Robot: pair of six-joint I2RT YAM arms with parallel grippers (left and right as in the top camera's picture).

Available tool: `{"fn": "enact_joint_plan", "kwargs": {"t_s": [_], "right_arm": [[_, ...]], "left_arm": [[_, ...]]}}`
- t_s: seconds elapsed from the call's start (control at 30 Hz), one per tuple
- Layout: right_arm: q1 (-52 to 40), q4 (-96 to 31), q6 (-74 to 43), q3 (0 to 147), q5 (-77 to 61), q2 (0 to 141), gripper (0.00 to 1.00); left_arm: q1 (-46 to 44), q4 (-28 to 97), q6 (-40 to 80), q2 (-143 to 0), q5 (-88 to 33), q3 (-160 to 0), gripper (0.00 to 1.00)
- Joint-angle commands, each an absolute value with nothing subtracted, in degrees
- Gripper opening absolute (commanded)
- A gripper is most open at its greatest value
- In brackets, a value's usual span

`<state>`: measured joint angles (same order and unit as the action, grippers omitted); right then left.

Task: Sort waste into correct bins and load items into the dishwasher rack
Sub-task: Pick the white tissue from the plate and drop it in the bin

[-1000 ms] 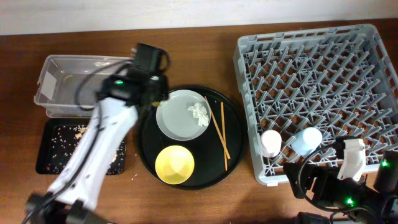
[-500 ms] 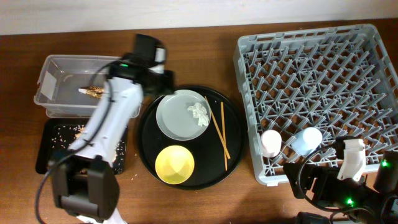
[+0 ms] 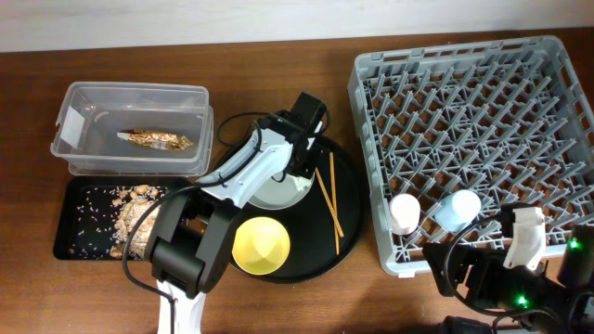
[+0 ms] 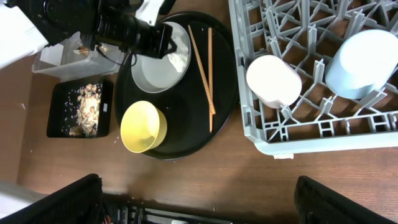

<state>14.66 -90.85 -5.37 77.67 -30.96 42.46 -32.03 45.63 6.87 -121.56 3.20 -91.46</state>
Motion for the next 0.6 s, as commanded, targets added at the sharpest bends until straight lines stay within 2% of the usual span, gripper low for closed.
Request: {"fn": "enact_joint_plan", "kwargs": {"t_s": [0.0, 0.1, 0.2, 0.3, 0.4, 0.43, 0.47, 0.5, 0.57], "right_arm": [[15.03, -90.7, -4.71, 77.76, -30.83, 42.35, 0.99], [15.03, -90.7, -4.71, 77.76, -30.83, 42.35, 0.99], [15.03, -90.7, -4.71, 77.76, -30.85, 42.35, 0.99], [15.03, -90.7, -4.71, 77.76, -30.83, 42.35, 0.99], [15.03, -90.72, -4.71, 77.76, -30.85, 42.35, 0.99], [15.03, -90.74, -4.71, 77.76, -30.83, 42.35, 0.99], [15.03, -90.74, -4.71, 77.76, -30.83, 42.35, 0.99], [15.03, -90.72, -4.71, 77.76, -29.12, 42.35, 0.99], [15.03, -90.74, -4.71, 77.76, -28.14, 42.35, 0.99]], "left_arm": [[-31.46, 51.33, 6.81, -119.66, 2.46, -94.96, 0.0], [-26.87, 58.13, 7.01, -112.01, 3.46, -101.97, 0.0], [-21.15, 58.85, 6.96, -107.15, 7.57, -102.98, 0.0], [-14.59, 58.74, 7.01, -107.57, 13.3, -102.74, 0.0], [-6.28, 56.86, 7.84, -110.06, 13.32, -101.25, 0.0], [-4.21, 56.8, 8.71, -111.59, 11.9, -101.16, 0.09], [-2.37, 57.47, 7.92, -113.49, 6.48, -101.16, 0.57], [-2.11, 60.45, 5.65, -113.51, 3.4, -101.25, 0.86], [-3.42, 62.83, 5.72, -109.58, 3.16, -101.34, 0.86]]}}
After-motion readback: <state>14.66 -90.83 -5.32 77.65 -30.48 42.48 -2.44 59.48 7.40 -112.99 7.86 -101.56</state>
